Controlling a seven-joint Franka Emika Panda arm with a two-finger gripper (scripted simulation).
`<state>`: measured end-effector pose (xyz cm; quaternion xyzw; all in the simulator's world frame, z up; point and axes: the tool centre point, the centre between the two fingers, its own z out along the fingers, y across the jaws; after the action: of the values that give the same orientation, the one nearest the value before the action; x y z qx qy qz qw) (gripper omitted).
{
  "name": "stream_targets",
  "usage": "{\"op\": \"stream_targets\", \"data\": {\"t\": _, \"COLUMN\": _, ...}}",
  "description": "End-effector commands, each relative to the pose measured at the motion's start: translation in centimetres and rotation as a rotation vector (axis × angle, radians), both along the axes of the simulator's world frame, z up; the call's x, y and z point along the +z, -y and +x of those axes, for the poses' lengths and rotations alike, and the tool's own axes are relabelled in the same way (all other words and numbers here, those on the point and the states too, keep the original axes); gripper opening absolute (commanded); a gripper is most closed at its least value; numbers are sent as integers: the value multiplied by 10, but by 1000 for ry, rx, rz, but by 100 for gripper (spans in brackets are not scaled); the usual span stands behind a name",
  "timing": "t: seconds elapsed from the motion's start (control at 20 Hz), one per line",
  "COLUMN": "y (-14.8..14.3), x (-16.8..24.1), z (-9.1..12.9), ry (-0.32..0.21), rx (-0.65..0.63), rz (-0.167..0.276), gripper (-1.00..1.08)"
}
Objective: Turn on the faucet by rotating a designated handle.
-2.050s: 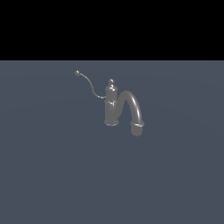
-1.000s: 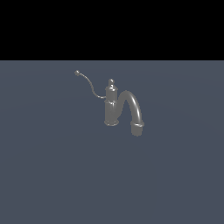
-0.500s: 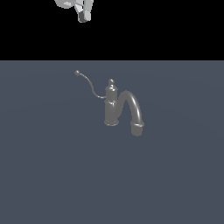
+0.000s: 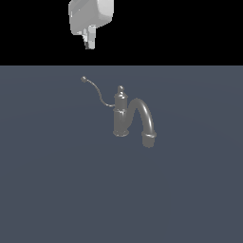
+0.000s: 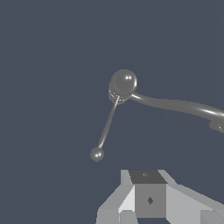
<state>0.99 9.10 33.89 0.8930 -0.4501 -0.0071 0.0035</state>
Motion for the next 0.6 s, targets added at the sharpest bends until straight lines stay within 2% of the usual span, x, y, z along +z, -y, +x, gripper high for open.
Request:
{"op": "stream_targets", "data": {"t": 0.0, "y": -6, "x": -14, "z": 13, "ry": 3, "rx": -61, "rz": 0, "gripper": -100}}
{"op": "stream_targets", "data": {"t": 0.55, "y": -28, "x": -72, "z": 56, "ry": 12, "rx": -286, "rz": -2, "gripper": -100}}
